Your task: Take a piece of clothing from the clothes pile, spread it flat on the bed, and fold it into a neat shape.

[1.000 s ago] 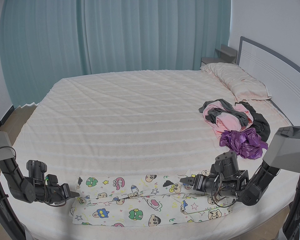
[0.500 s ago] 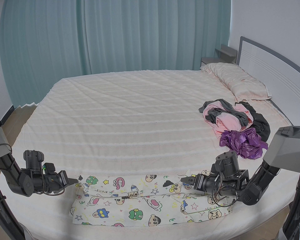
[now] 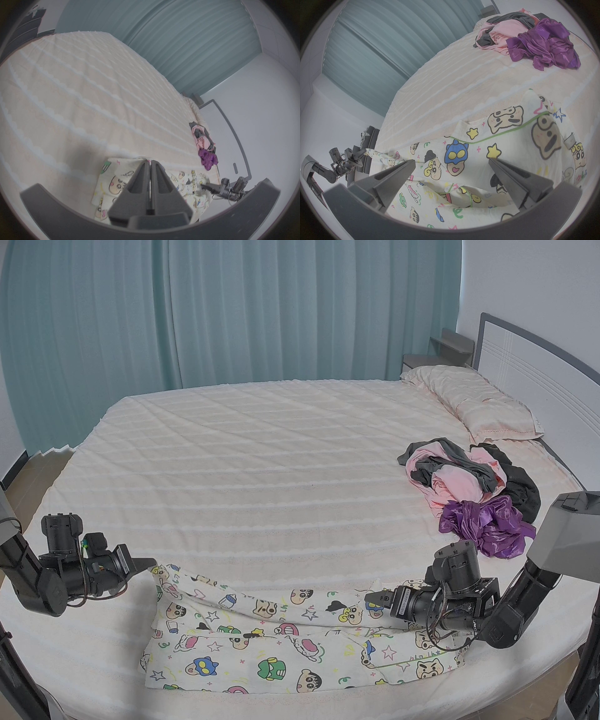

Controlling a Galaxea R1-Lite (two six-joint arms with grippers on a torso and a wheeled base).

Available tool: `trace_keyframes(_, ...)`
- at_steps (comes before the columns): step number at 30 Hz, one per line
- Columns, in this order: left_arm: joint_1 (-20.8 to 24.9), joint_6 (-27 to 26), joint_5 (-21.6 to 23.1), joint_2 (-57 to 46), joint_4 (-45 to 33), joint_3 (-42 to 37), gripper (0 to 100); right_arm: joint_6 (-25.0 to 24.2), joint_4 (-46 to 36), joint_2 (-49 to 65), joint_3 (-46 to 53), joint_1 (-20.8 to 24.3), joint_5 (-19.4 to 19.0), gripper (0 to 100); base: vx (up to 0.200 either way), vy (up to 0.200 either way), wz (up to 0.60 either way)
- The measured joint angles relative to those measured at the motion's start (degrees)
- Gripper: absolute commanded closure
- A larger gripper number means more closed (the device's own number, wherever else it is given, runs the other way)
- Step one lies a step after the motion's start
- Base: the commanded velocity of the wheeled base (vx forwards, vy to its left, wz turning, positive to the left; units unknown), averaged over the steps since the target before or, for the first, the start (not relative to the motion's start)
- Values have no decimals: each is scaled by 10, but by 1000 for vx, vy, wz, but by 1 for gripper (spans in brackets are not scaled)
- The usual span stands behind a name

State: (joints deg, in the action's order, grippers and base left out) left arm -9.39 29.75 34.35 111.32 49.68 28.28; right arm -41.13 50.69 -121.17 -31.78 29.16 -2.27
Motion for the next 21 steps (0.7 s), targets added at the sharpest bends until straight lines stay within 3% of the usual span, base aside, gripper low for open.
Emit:
trace_keyframes(7,0,25,0,4,61,-4,100,0,0,0,0,-5,0,0,0,0,0)
trace_keyframes(16,-7,21,7,9,73,-71,100,0,0,0,1,-8,0,0,0,0,0)
trace_keyframes(21,-15,13,15,18,131,-119,100,0,0,1,1,-8,0,0,0,0,0)
